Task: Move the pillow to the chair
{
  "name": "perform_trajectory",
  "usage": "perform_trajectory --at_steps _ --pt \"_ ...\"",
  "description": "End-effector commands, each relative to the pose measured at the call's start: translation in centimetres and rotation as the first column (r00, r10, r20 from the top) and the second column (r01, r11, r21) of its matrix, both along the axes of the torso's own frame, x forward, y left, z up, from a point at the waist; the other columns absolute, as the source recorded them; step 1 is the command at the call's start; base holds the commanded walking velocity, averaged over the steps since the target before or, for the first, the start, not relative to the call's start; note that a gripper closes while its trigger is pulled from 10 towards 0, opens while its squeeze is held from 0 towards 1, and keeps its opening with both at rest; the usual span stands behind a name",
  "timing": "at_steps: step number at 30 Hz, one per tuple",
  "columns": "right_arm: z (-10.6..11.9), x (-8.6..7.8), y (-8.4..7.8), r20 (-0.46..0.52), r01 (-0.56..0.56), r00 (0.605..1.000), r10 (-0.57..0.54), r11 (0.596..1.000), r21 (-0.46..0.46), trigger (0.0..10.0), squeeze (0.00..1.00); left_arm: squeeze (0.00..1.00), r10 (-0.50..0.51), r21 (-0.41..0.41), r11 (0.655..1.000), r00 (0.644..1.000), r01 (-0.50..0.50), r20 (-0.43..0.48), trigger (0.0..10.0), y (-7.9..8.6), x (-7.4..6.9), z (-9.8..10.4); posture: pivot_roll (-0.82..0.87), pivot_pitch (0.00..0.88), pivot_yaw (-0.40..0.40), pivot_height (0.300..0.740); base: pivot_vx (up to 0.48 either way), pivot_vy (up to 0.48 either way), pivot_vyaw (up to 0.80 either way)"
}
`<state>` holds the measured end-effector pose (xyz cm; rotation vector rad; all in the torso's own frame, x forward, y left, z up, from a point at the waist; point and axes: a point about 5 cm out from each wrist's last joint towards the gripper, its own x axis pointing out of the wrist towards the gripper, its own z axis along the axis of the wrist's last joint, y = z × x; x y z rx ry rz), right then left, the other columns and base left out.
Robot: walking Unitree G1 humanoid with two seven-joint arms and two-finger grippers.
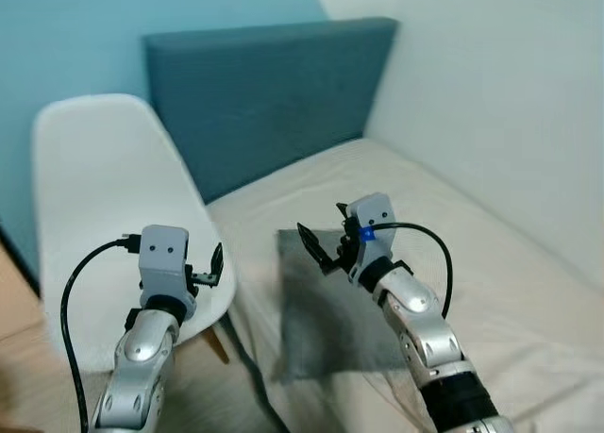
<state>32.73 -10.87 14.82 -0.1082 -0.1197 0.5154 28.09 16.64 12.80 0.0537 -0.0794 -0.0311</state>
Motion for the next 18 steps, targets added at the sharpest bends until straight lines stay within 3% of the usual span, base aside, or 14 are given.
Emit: perform_trajectory --at_steps 1,4,10,15,18 --pt "-0.4 0.1 -0.6 -0.031 0.025 0.999 -0.024 1.0 0.001 10.0 0.0 0.0 0.002 -0.009 1.0 1.0 -0.002 -0.025 10.0 -0.2 -0.1 -0.4 0.06 0.0 -0.118 0.735 0.0 0.0 -0.8" --pt "-0.3 0.2 -0.6 -0.049 0.035 0.998 -0.034 0.999 0.032 10.0 0.0 0.0 0.018 -0.017 1.0 0.999 -0.019 -0.03 10.0 0.0 0.0 -0.5 0.06 0.0 -0.116 0.735 0.0 0.0 -0.8" --pt "0.0 1.0 -1.1 -0.148 0.097 0.986 -0.079 0.989 0.113 10.0 0.0 0.0 0.059 -0.033 0.998 0.997 -0.061 -0.049 10.0 0.6 0.1 -0.6 0.06 0.0 -0.114 0.735 0.0 0.378 0.0" --pt "-0.1 1.4 -1.5 -0.257 0.153 0.962 -0.095 0.964 0.218 10.0 0.0 0.0 0.061 -0.026 0.998 0.997 -0.062 -0.041 10.0 0.7 0.1 -0.5 0.06 0.0 -0.114 0.735 0.0 0.0 0.0" --pt "-0.2 1.3 -1.5 -0.28 0.151 0.957 -0.083 0.961 0.233 10.0 0.0 0.0 0.062 -0.024 0.998 0.997 -0.063 -0.047 10.0 0.7 0.1 -0.5 0.06 0.0 -0.112 0.735 0.0 0.0 0.0"
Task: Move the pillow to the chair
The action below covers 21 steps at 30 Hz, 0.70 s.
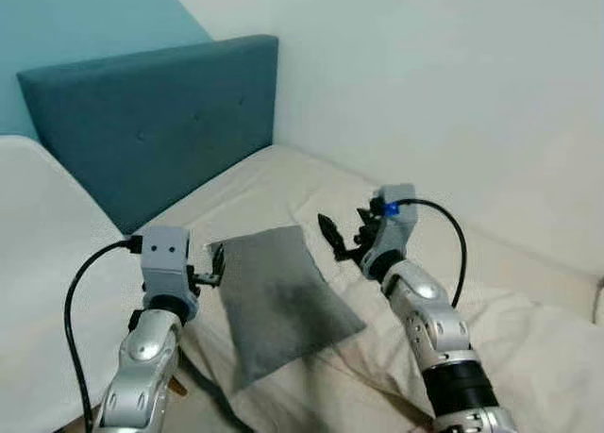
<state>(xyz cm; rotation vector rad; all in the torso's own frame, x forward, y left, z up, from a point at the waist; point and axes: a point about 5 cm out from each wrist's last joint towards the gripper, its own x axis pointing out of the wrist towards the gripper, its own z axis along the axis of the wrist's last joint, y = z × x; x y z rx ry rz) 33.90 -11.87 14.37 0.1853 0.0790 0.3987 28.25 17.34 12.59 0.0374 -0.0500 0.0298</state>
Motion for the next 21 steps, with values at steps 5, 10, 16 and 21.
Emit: perform_trajectory --at_steps 5,10,16,21 --pt "-0.2 -0.4 0.0 -0.101 -0.081 0.991 0.092 0.991 0.109 10.0 0.0 0.0 0.007 0.007 1.0 1.0 -0.007 -0.028 10.0 0.0 0.0 -0.4 0.06 0.0 -0.11 0.735 0.0 0.355 0.0" --pt "-0.1 -0.6 -0.1 -0.056 -0.087 0.994 0.09 0.995 0.054 10.0 0.0 0.0 0.015 0.006 1.0 1.0 -0.015 -0.028 10.0 0.1 0.0 -0.4 0.06 0.0 -0.11 0.735 0.0 0.0 0.0" --pt "-0.3 -0.4 -0.9 -0.058 -0.026 0.998 0.027 1.0 0.004 10.0 0.0 0.0 0.011 0.016 1.0 1.0 -0.011 -0.026 10.0 0.0 0.0 -0.3 0.06 0.0 -0.109 0.735 0.0 0.0 0.0" --pt "-0.5 0.2 -1.7 -0.143 0.029 0.989 -0.024 0.999 0.034 10.0 0.0 0.0 0.01 0.022 1.0 1.0 -0.01 -0.024 10.0 0.0 0.0 -0.2 0.06 0.0 -0.108 0.72 0.0 0.0 0.0"
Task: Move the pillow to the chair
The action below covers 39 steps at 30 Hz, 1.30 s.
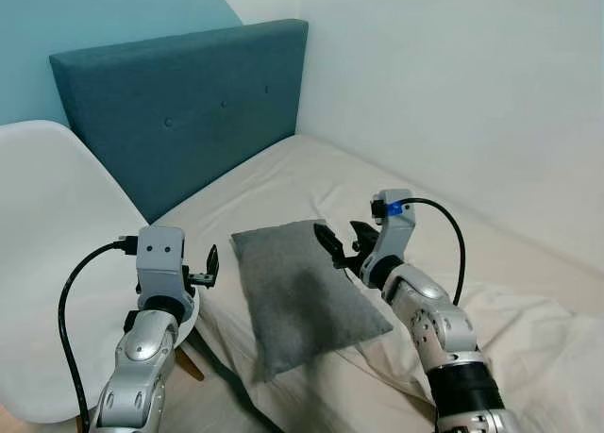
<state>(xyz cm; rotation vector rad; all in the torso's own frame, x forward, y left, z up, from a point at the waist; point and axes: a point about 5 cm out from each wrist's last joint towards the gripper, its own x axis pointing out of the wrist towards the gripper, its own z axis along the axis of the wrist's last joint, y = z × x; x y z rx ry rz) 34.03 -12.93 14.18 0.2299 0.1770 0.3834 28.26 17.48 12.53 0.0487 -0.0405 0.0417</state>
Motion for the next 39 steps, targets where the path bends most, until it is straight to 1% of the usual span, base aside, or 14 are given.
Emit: perform_trajectory --at_steps 1,9,14,17,22,24,25,27,29,39 --pt "-0.4 0.0 -0.6 -0.042 0.016 0.999 -0.016 1.0 0.016 10.0 0.0 0.0 -0.002 0.011 1.0 1.0 0.002 -0.015 10.0 -0.2 0.0 -0.2 0.06 0.0 -0.108 0.715 0.0 0.0 0.0" --pt "-0.2 -0.1 -0.3 -0.04 0.001 0.999 0.0 0.999 0.035 10.0 0.0 0.0 0.004 0.008 1.0 1.0 -0.004 -0.016 10.0 -0.2 -0.1 -0.2 0.06 0.0 -0.11 0.69 0.0 0.0 0.0" --pt "-0.2 -0.1 -0.1 -0.049 -0.005 0.999 0.007 0.999 0.044 10.0 0.0 0.0 0.001 0.012 1.0 1.0 -0.001 -0.019 10.0 -0.2 0.0 -0.2 0.06 0.0 -0.11 0.675 -0.167 0.176 0.0" --pt "-0.2 -0.1 0.0 -0.069 -0.004 0.998 0.008 0.998 0.064 10.0 0.0 0.0 -0.005 0.021 1.0 1.0 0.006 -0.021 10.0 -0.3 0.0 -0.2 0.06 0.0 -0.109 0.66 0.0 0.0 0.0" --pt "-0.4 -0.1 -0.1 -0.092 0.0 0.996 0.006 0.998 0.065 10.0 0.0 0.0 -0.018 0.022 1.0 1.0 0.018 -0.018 10.0 -0.4 0.0 -0.2 0.06 0.0 -0.109 0.645 0.0 0.0 0.0" --pt "-0.9 -0.2 0.1 -0.143 0.005 0.99 0.007 0.997 0.079 10.0 0.0 0.0 -0.044 0.031 0.999 0.999 0.044 -0.013 10.0 -0.6 0.0 -0.1 0.06 0.0 -0.108 0.635 0.0 0.0 0.0" --pt "-1.2 -0.2 0.0 -0.174 0.018 0.985 -0.003 0.996 0.084 10.0 0.0 0.0 -0.061 0.043 0.997 0.998 0.061 -0.01 10.0 -0.8 0.0 -0.1 0.06 0.0 -0.109 0.63 0.0 0.0 0.0" --pt "-1.4 -0.2 -0.1 -0.194 0.028 0.981 -0.011 0.996 0.087 10.0 0.0 0.0 -0.071 0.051 0.996 0.997 0.071 -0.008 10.0 -0.9 0.0 0.0 0.06 0.0 -0.109 0.625 0.0 0.0 0.0" --pt "-1.5 -0.2 -0.3 -0.211 0.049 0.977 -0.025 0.993 0.111 10.0 0.0 0.0 -0.085 0.064 0.994 0.996 0.085 -0.004 10.0 -1.1 0.0 0.0 0.06 0.0 -0.109 0.615 0.0 0.0 0.0" --pt "-1.5 0.0 -1.0 -0.217 0.078 0.975 -0.052 0.991 0.111 10.0 0.0 0.0 -0.099 0.086 0.991 0.995 0.098 0.004 10.0 -1.2 0.0 0.1 0.06 0.0 -0.109 0.57 0.0 0.0 0.0"
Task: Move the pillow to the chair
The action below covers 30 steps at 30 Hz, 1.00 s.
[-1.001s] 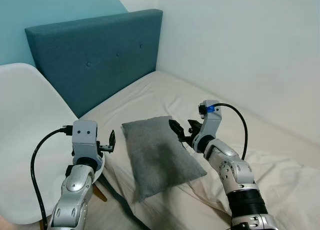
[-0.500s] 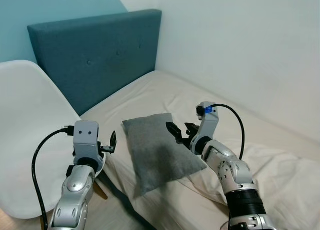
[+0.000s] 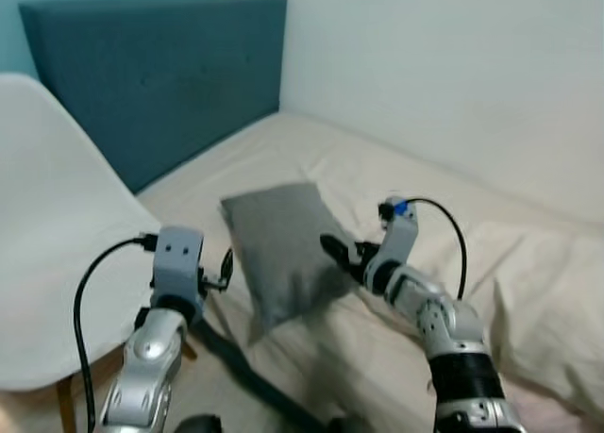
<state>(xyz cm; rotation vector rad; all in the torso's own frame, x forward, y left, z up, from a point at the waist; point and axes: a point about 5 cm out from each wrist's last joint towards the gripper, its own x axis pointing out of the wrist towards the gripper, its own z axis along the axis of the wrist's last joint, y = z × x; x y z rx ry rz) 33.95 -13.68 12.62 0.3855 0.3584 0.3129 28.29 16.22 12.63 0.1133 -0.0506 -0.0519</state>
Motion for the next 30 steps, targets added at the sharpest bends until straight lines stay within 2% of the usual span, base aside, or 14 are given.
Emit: perform_trajectory --at_steps 1,3,4,5,7,10,11,13,16,18,21,25,28,30 --pt "0.1 0.0 -0.3 -0.003 0.012 1.0 -0.012 1.0 0.006 10.0 0.0 0.0 -0.007 0.021 1.0 1.0 0.007 0.004 10.0 0.0 -0.1 0.0 0.06 0.0 -0.109 0.565 0.0 0.0 0.0" --pt "0.1 0.0 -0.3 -0.011 0.017 1.0 -0.016 1.0 0.02 10.0 0.0 0.0 -0.012 0.05 0.999 1.0 0.012 0.018 10.0 -0.1 -0.1 0.2 0.06 0.0 -0.109 0.56 0.0 0.0 0.0" --pt "0.2 0.0 -0.3 -0.025 0.026 0.999 -0.025 0.999 0.044 10.0 0.0 0.0 -0.028 0.104 0.994 0.999 0.024 0.045 10.0 -0.2 -0.2 0.5 0.06 0.0 -0.112 0.55 0.0 0.0 0.0" --pt "0.2 0.0 -0.3 -0.025 0.026 0.999 -0.025 0.999 0.044 10.0 0.0 0.0 -0.028 0.104 0.994 0.999 0.024 0.045 10.0 -0.2 -0.2 0.5 0.06 0.0 -0.112 0.55 0.0 0.0 0.0" --pt "0.2 0.0 -0.2 -0.036 0.04 0.999 -0.037 0.997 0.065 10.0 0.0 0.0 -0.054 0.163 0.986 0.996 0.042 0.069 10.0 -0.4 -0.2 0.9 0.06 0.0 -0.114 0.535 0.0 0.0 0.0" --pt "0.2 -0.1 -0.2 -0.042 0.046 0.998 -0.043 0.996 0.071 10.0 0.0 0.0 -0.068 0.192 0.98 0.995 0.052 0.077 10.0 -0.4 -0.2 1.0 0.06 0.0 -0.114 0.525 0.0 0.0 0.0" --pt "0.1 -0.2 -0.1 -0.051 0.051 0.998 -0.048 0.997 0.059 10.0 0.0 0.0 -0.094 0.242 0.968 0.992 0.071 0.085 10.0 -0.5 -0.2 1.1 0.06 0.0 -0.114 0.52 0.0 0.0 0.0" --pt "-0.3 -0.4 -0.5 -0.022 0.061 0.998 -0.062 0.997 -0.044 10.0 0.0 0.0 -0.122 0.307 0.948 0.988 0.087 0.098 10.0 -0.2 -0.5 1.4 0.06 0.0 -0.114 0.51 0.0 0.0 0.0" --pt "-0.7 -0.3 -1.4 0.0 0.077 0.997 -0.077 0.99 -0.121 10.0 0.0 0.0 -0.112 0.328 0.942 0.988 0.071 0.106 10.0 0.4 -0.6 1.6 0.07 0.0 -0.114 0.5 0.0 0.0 0.0" --pt "-0.9 -0.2 -2.2 0.032 0.085 0.996 -0.081 0.979 -0.188 10.0 0.0 0.0 -0.089 0.325 0.945 0.99 0.048 0.112 10.0 1.0 -0.8 1.8 0.07 0.0 -0.116 0.49 0.0 0.0 0.0" --pt "-0.8 -0.1 -3.3 0.059 0.103 0.994 -0.092 0.969 -0.224 10.0 0.0 0.0 -0.01 0.248 0.969 0.992 -0.022 0.125 10.0 2.5 -1.1 2.1 0.07 0.0 -0.112 0.475 0.0 0.0 0.0" --pt "-1.4 -0.3 -4.0 0.053 0.104 0.994 -0.095 0.971 -0.216 10.0 0.0 0.0 0.15 0.11 0.981 0.983 -0.161 0.102 10.0 5.6 -1.9 1.7 0.08 0.0 -0.101 0.455 0.0 0.0 0.0" --pt "-2.2 -1.0 -4.1 0.037 0.093 0.995 -0.087 0.978 -0.185 10.0 0.0 0.0 0.226 0.062 0.971 0.971 -0.231 0.08 10.0 7.0 -2.7 1.0 0.07 0.0 -0.088 0.44 0.0 0.0 0.0" --pt "-2.3 -1.2 -4.1 0.036 0.089 0.996 -0.084 0.98 -0.178 10.0 0.0 0.0 0.238 0.057 0.969 0.968 -0.242 0.077 10.0 7.2 -2.9 0.9 0.07 0.0 -0.088 0.435 0.0 0.0 0.0"
